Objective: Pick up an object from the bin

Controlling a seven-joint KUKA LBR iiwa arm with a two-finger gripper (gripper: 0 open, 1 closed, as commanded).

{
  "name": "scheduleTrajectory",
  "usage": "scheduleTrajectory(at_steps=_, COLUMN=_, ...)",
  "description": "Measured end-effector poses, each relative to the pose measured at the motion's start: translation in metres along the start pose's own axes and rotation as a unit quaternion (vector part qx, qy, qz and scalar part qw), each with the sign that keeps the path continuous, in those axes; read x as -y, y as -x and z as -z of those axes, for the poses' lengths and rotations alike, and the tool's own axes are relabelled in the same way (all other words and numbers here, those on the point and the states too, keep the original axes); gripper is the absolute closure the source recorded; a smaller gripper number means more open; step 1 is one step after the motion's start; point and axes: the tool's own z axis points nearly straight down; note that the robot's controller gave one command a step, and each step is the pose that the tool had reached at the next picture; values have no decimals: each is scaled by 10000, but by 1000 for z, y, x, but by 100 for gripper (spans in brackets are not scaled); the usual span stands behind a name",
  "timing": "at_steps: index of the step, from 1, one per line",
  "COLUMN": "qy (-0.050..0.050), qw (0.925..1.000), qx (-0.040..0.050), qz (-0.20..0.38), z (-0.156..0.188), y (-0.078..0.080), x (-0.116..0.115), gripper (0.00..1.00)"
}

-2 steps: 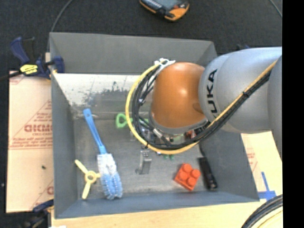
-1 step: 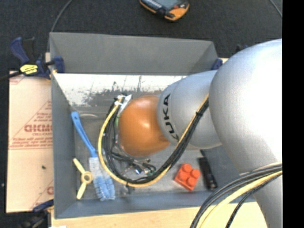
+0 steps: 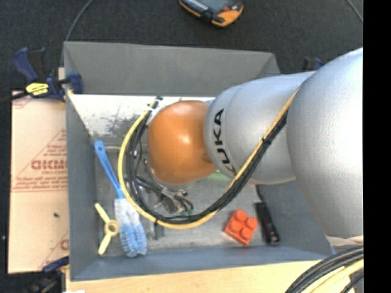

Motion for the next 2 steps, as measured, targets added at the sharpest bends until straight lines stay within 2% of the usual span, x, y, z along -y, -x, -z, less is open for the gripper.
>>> scheduleTrajectory(at_steps=1, qy=1, qw=9881, qx=-26, qz=1538, z=-39, y=-14, x=-37, gripper=0)
scheduleTrajectory(at_steps=2, qy=-20, qw=9728, qx=23, qz=2316, z=-66, y=-8, x=-50, gripper=0)
